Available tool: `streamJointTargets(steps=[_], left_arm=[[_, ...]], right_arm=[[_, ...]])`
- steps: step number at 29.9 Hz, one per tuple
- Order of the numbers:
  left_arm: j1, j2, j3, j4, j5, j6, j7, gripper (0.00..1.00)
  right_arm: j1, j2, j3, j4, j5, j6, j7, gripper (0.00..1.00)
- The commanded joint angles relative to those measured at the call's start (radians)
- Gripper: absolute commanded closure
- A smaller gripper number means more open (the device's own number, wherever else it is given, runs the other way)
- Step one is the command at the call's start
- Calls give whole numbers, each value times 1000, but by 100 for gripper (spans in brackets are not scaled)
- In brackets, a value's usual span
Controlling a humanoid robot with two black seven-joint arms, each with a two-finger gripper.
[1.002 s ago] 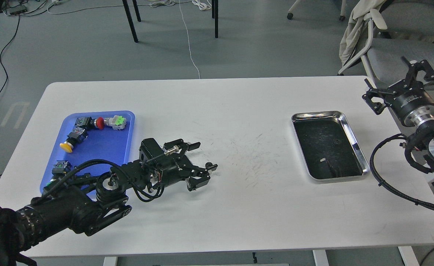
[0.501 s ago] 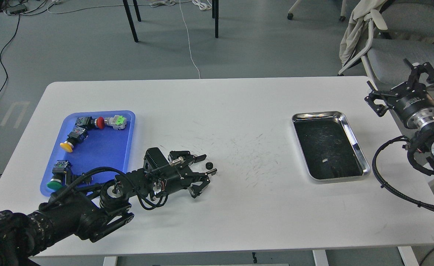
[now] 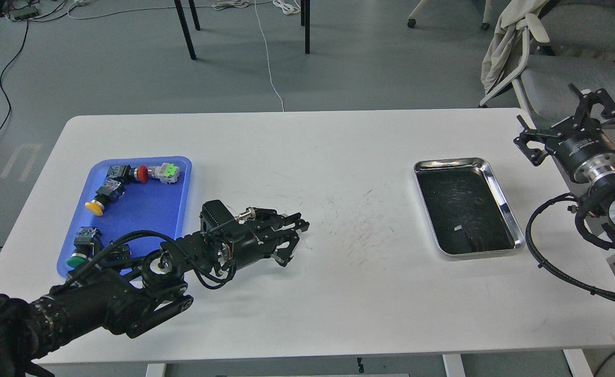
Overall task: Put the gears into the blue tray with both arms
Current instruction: 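Carry the gear with the left gripper over the blue tray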
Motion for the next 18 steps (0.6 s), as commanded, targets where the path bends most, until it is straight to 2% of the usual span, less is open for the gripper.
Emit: streamJointTargets(steps=[1, 6, 8, 10, 12, 15, 18], left_arm=[[-95, 116, -5, -89, -48, -4, 12, 92], [-184, 313, -5, -253, -191, -40, 30, 92], [-188, 385, -4, -270, -237, -64, 32, 92], [-178, 453, -1, -267, -274, -73, 14, 92], [-160, 473, 7, -241, -317, -68, -28, 92], [-73, 469, 2, -114, -375, -53, -64, 92], [-30, 440, 4, 22, -438, -35, -101, 92]], right_arm=[[1, 2, 0, 12, 0, 0, 0, 2], [-2, 2, -1, 41, 0, -2, 0, 2], [-2, 2, -1, 41, 0, -2, 0, 2], [-3, 1, -1, 41, 0, -2, 1, 2], [-18, -4, -3, 50, 0, 8, 0, 2], [-57, -12, -1, 108, -3, 52, 0, 2], [-71, -27, -1, 141, -5, 52, 0, 2]])
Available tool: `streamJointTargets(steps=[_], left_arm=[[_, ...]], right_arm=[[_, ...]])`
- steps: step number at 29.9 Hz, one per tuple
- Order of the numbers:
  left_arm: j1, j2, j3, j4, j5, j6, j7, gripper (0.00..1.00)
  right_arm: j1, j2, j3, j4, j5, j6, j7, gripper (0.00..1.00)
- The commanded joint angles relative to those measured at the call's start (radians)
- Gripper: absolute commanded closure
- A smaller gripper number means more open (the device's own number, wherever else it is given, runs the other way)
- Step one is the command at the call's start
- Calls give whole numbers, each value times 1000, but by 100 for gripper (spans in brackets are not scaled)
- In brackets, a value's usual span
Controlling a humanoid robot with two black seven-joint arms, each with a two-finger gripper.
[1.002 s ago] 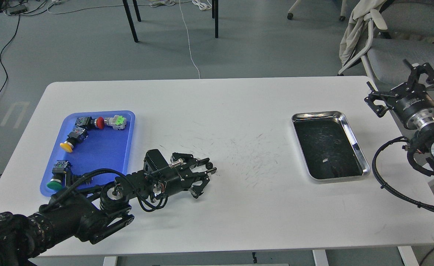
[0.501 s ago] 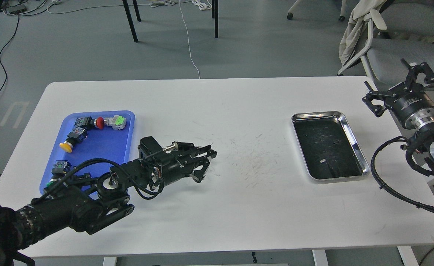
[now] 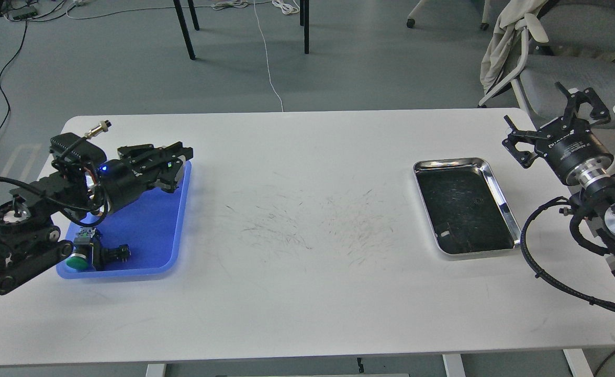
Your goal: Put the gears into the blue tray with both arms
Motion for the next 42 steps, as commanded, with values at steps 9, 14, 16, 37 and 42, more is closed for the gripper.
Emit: streamJointTargets(steps=[9, 14, 16, 37, 42], left_arm=[[94, -163, 7, 364, -125, 24, -74, 92], [107, -169, 7, 400, -125, 24, -77, 92], [110, -169, 11, 409, -125, 23, -77, 92], [117, -262, 9, 601, -137, 24, -119, 34], [97, -262, 9, 593, -185, 27, -119, 16]], right_arm=[[-13, -8, 1, 18, -4, 3, 0, 2], [-12, -5, 1, 19, -4, 3, 0, 2], [-12, -4, 1, 20, -4, 3, 0, 2], [-12, -1, -1, 20, -6, 4, 0, 1], [-12, -1, -1, 20, -6, 4, 0, 2]])
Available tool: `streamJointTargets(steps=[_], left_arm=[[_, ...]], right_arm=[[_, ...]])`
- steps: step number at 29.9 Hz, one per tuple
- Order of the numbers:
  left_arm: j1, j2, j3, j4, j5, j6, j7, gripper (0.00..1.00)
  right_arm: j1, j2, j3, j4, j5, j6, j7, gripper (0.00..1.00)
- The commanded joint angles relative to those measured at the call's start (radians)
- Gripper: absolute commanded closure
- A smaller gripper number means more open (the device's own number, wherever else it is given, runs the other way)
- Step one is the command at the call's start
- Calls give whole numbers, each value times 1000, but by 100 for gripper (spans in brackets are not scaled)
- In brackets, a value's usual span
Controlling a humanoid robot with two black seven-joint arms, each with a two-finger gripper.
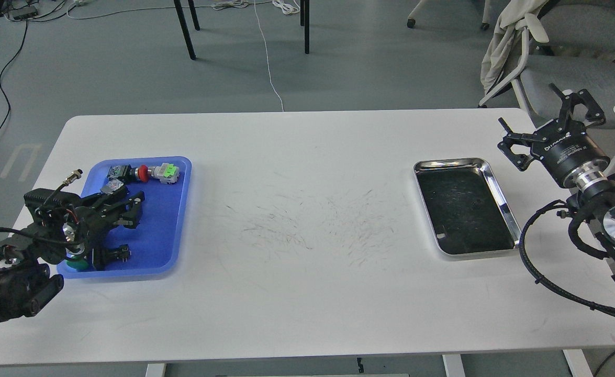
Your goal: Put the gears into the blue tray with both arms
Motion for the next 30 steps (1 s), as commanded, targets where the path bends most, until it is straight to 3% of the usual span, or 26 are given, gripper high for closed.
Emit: streamJointTargets(steps=[1, 15, 24, 27, 30], left_arm=[[-20, 0, -4, -8, -23, 2, 0, 15], [-227, 17, -3, -10, -183, -9, 0, 10], [-351, -36, -14, 1, -754, -85, 0, 8], [-388, -92, -15, 2, -934, -147, 38, 8], [-404, -151, -17, 2, -1057, -187, 49, 7]], right_arm=[[1, 0, 0, 0, 0, 0, 0, 2], [12, 0, 0, 0, -2, 0, 0, 2], [47, -12, 0, 0, -5, 0, 0, 1], [70, -15, -15, 0, -8, 0, 0, 1], [113, -31, -63, 5, -32, 0, -2, 1]])
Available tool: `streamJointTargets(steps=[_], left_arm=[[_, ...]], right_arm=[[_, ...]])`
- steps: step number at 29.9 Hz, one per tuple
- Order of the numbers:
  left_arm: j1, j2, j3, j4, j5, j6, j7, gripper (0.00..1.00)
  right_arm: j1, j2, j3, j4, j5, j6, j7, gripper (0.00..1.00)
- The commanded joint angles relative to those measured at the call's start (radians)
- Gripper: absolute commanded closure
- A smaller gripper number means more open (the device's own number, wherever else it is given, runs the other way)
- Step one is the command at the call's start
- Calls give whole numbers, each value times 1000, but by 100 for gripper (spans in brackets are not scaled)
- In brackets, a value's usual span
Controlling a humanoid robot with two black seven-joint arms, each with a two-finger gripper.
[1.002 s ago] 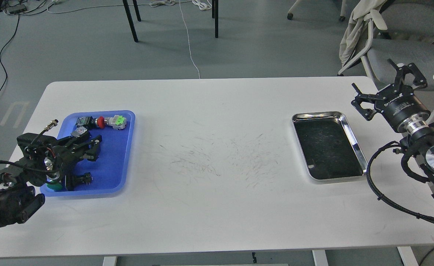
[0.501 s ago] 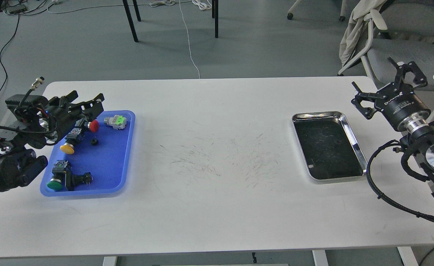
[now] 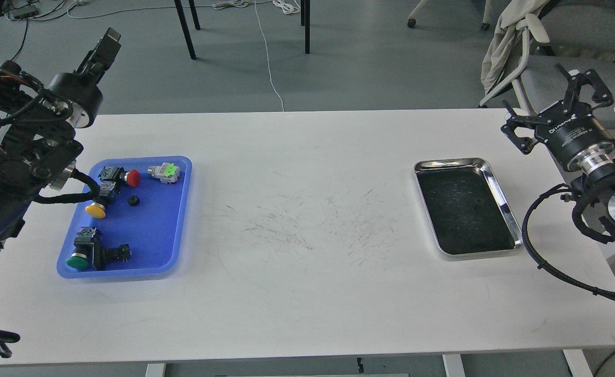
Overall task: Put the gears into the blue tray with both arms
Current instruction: 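Reach the right gripper into the steel tray and grasp another black gear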
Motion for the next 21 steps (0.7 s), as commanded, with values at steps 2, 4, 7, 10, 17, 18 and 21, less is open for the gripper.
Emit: streamJointTargets(steps=[2, 4, 7, 10, 17, 18, 21], left_arm=[[-19, -89, -3, 0, -199, -64, 14, 7], [-18, -118, -12, 3, -285, -121, 17, 7], [-13, -153, -71, 32, -374, -230, 19, 7], [-5, -186, -177, 126, -411, -366, 20, 7], [24, -195, -375, 229, -430, -578, 124, 5], [32, -195, -388, 227, -436, -578, 137, 4], [42, -196, -398, 226, -465, -592, 138, 3]], right_arm=[[74, -37, -76, 10, -44, -1, -2, 1], [117, -54, -120, 17, -75, -1, -6, 1], [189, -78, -212, 27, -133, -2, -14, 1], [262, -135, -342, 78, -230, -6, -20, 1], [445, -341, -658, 341, -487, -24, -101, 1], [468, -368, -695, 375, -532, -22, -118, 1], [517, -437, -773, 449, -659, -22, -135, 1]])
